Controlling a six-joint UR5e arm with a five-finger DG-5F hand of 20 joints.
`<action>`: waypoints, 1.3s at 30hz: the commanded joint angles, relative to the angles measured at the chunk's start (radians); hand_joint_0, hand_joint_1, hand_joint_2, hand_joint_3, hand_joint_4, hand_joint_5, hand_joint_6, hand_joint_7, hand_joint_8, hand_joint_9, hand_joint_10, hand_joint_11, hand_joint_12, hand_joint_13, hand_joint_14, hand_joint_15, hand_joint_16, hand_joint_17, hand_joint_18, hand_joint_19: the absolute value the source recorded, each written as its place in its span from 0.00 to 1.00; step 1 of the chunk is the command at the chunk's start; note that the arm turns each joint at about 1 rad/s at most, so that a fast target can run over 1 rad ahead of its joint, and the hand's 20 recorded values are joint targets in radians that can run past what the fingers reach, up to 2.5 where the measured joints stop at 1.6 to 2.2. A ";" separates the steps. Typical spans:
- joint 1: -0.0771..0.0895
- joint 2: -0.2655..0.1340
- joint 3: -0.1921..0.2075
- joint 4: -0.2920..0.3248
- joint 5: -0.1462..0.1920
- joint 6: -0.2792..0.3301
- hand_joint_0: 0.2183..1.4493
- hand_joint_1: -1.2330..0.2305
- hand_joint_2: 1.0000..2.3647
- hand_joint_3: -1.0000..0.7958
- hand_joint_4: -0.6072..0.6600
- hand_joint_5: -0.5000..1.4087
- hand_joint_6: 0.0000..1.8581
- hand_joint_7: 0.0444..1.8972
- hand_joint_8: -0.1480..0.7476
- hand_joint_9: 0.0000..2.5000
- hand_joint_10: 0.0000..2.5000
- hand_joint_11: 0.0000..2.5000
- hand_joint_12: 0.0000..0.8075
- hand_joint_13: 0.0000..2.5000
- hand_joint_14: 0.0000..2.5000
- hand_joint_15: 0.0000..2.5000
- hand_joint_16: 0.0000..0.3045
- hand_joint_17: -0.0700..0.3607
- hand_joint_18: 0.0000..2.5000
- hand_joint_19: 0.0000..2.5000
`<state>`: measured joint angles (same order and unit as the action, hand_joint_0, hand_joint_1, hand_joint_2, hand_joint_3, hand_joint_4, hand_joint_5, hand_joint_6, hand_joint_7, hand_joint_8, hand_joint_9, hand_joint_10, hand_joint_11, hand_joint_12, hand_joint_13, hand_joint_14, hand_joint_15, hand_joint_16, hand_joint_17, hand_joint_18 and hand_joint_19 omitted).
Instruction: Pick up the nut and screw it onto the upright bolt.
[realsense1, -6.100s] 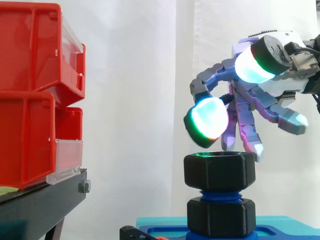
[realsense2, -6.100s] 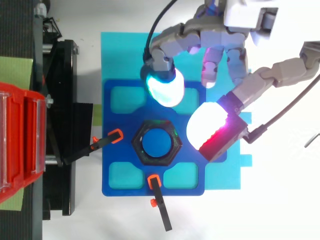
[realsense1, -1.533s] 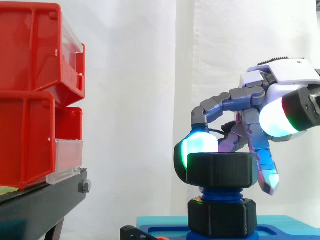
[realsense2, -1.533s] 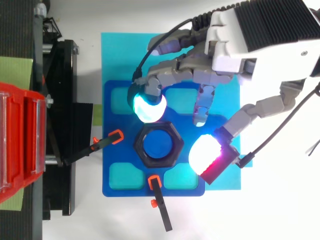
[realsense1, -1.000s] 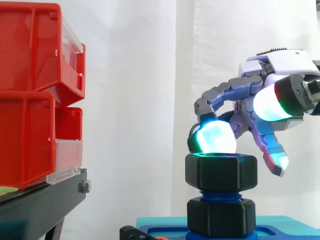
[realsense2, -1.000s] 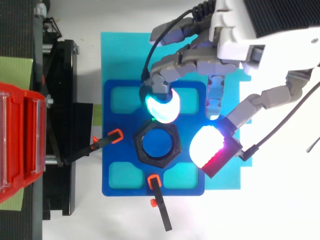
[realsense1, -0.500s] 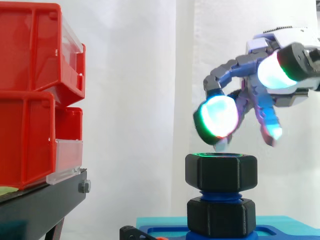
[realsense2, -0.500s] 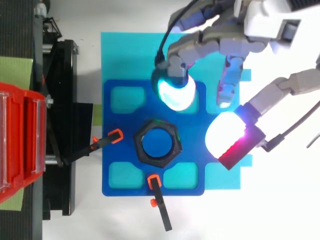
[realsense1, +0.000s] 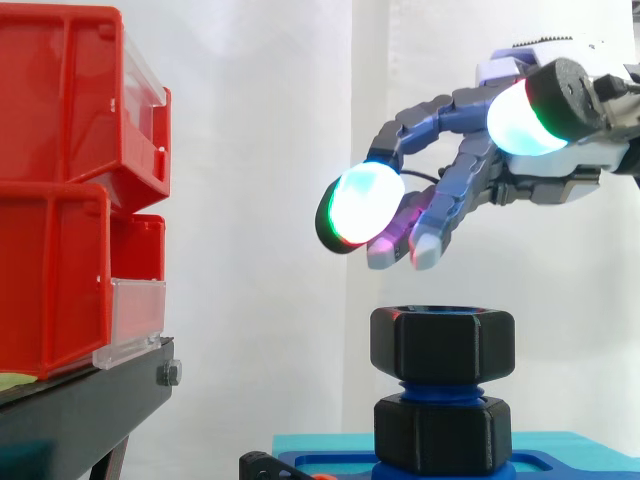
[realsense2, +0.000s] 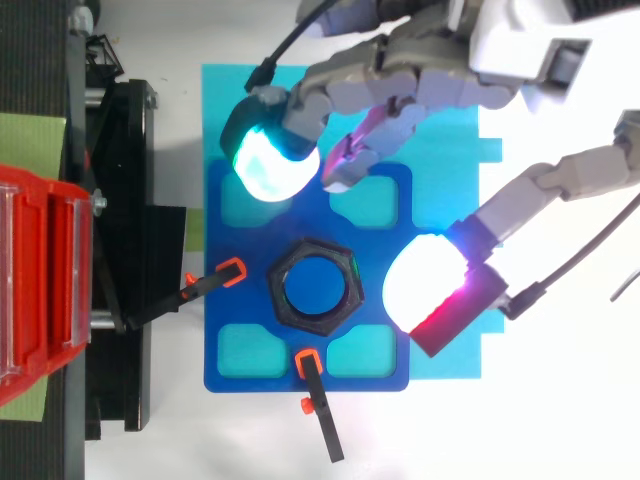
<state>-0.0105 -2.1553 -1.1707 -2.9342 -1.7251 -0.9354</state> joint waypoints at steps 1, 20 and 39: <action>0.006 -0.015 -0.009 0.026 -0.001 0.009 0.20 0.49 0.00 0.28 0.61 0.19 0.27 0.32 0.45 0.35 0.00 0.00 0.42 0.20 0.00 0.00 0.14 0.39 0.09 0.01; 0.020 -0.043 -0.009 0.046 0.001 0.015 0.16 0.49 0.00 0.28 0.55 0.13 0.27 0.27 0.40 0.06 0.00 0.00 0.46 0.01 0.00 0.00 0.18 0.45 0.00 0.00; 0.055 -0.043 -0.009 0.014 0.042 0.013 0.11 0.46 0.00 0.28 0.57 0.12 0.27 0.28 0.43 0.01 0.00 0.00 0.51 0.00 0.00 0.00 0.20 0.49 0.00 0.00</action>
<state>0.0416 -2.1982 -1.1796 -2.9156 -1.6852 -0.9218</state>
